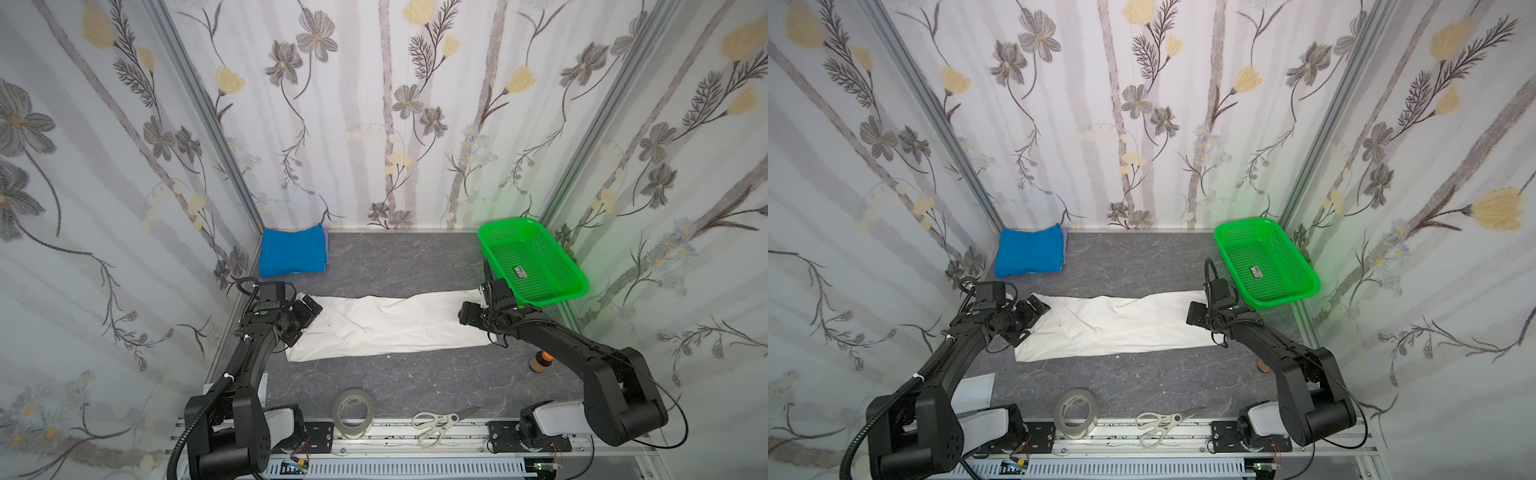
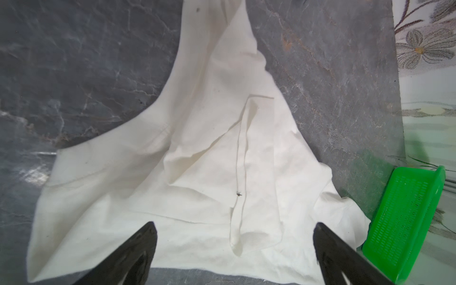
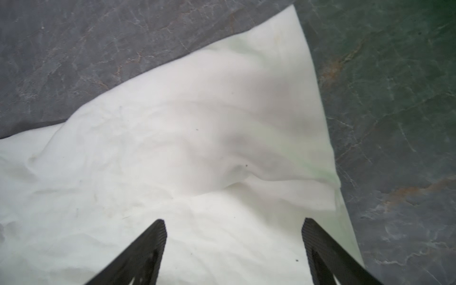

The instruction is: Fold and stack the t-shirts

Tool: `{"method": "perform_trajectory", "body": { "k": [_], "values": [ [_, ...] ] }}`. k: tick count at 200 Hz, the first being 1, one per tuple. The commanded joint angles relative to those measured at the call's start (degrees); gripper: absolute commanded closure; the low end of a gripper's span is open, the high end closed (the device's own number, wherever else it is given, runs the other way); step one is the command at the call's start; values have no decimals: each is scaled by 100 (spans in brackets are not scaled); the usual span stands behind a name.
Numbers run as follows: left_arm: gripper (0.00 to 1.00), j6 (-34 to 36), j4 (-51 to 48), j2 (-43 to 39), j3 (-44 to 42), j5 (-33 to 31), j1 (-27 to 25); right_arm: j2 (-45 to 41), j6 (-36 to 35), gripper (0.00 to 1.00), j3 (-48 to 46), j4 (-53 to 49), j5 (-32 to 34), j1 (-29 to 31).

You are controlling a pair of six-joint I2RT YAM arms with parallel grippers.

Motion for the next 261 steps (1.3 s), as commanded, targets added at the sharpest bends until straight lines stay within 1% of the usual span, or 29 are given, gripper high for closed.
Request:
{"method": "perform_trajectory", "body": {
  "k": [1, 26, 42, 48, 56, 67, 80, 100, 112, 120, 130, 139, 151, 165, 190, 203, 221, 241, 247, 261],
  "values": [
    [0, -321, 341, 18, -316, 149, -45, 37, 157, 15, -223, -49, -57, -190],
    [0, -395, 626, 147, -399, 67, -133, -164, 350, 14, -431, -103, 353, -325],
    [0, -378, 744, 266, -396, -72, -145, -161, 310, 14, -585, 13, 220, -496],
    [0, -369, 766, 313, -366, -91, -143, -69, 280, 15, -583, 5, 150, -560],
    [0, -388, 793, 569, -321, -109, -147, 89, 247, 16, -563, 10, 65, -604],
    [0, -462, 888, 732, -318, -125, -151, 260, 215, 21, -525, 45, -70, -618],
    [0, -557, 953, 790, -334, -287, -151, 482, 232, 33, -549, 162, -243, -616],
    [0, -580, 967, 931, -281, -538, -154, 395, 247, 60, -622, 224, -367, -607],
    [0, -546, 1000, 1217, -181, -574, -166, 342, 254, 75, -698, 225, -425, -585],
    [0, -553, 1065, 1456, -125, -545, -177, 72, 259, 85, -760, 187, -419, -563],
    [0, -603, 1285, 1687, -113, -547, -271, -79, 272, 95, -870, 129, -370, -499],
    [0, -637, 1463, 1840, -81, -649, -445, -219, 309, 100, -961, 44, -296, -426],
    [0, -641, 1522, 2124, 130, -721, -704, -448, 429, 100, -1097, -99, -85, -263],
    [0, -722, 1577, 2548, 424, -746, -1045, -743, 636, 100, -1280, -187, -8, -6],
    [0, -915, 1819, 3301, 1020, -778, -1742, -1118, 1089, 100, -1460, -328, 109, 895],
    [0, -1004, 1937, 3714, 1405, -734, -2000, -1305, 1245, 100, -1603, -235, 143, 1371],
    [0, -1048, 1962, 4319, 2088, -694, -2266, -1468, 1345, 100, -1876, 185, -96, 1894],
    [0, -1038, 1852, 4989, 3006, -659, -2438, -1325, 1383, 100, -1943, 965, -579, 2518],
    [0, -1022, 1799, 5160, 3299, -651, -2482, -1198, 1415, 100, -1853, 1121, -595, 2855],
    [0, -974, 1642, 5537, 3969, -628, -2564, -739, 1419, 100, -1515, 1401, -638, 3334]
  ]
}}
